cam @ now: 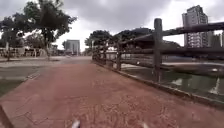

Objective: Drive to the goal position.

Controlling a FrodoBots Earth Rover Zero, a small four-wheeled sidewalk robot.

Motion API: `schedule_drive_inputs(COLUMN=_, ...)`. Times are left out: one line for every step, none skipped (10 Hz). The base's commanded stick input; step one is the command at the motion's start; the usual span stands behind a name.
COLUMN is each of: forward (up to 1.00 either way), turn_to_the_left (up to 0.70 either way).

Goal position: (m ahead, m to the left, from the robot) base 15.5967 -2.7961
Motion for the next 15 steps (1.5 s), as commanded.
schedule_drive_inputs(forward=0.7, turn_to_the_left=0.02)
schedule_drive_inputs(forward=0.7, turn_to_the_left=0.02)
schedule_drive_inputs(forward=0.7, turn_to_the_left=0.02)
schedule_drive_inputs(forward=0.7, turn_to_the_left=0.03)
schedule_drive_inputs(forward=0.7, turn_to_the_left=0.05)
schedule_drive_inputs(forward=0.7, turn_to_the_left=0.15)
schedule_drive_inputs(forward=0.7, turn_to_the_left=0.26)
schedule_drive_inputs(forward=0.7, turn_to_the_left=0.34)
schedule_drive_inputs(forward=0.7, turn_to_the_left=0.24)
schedule_drive_inputs(forward=0.7, turn_to_the_left=0.04)
schedule_drive_inputs(forward=0.7, turn_to_the_left=0.02)
schedule_drive_inputs(forward=0.7, turn_to_the_left=0.02)
schedule_drive_inputs(forward=0.7, turn_to_the_left=0.03)
schedule_drive_inputs(forward=0.7, turn_to_the_left=0.03)
schedule_drive_inputs(forward=0.7, turn_to_the_left=0.03)
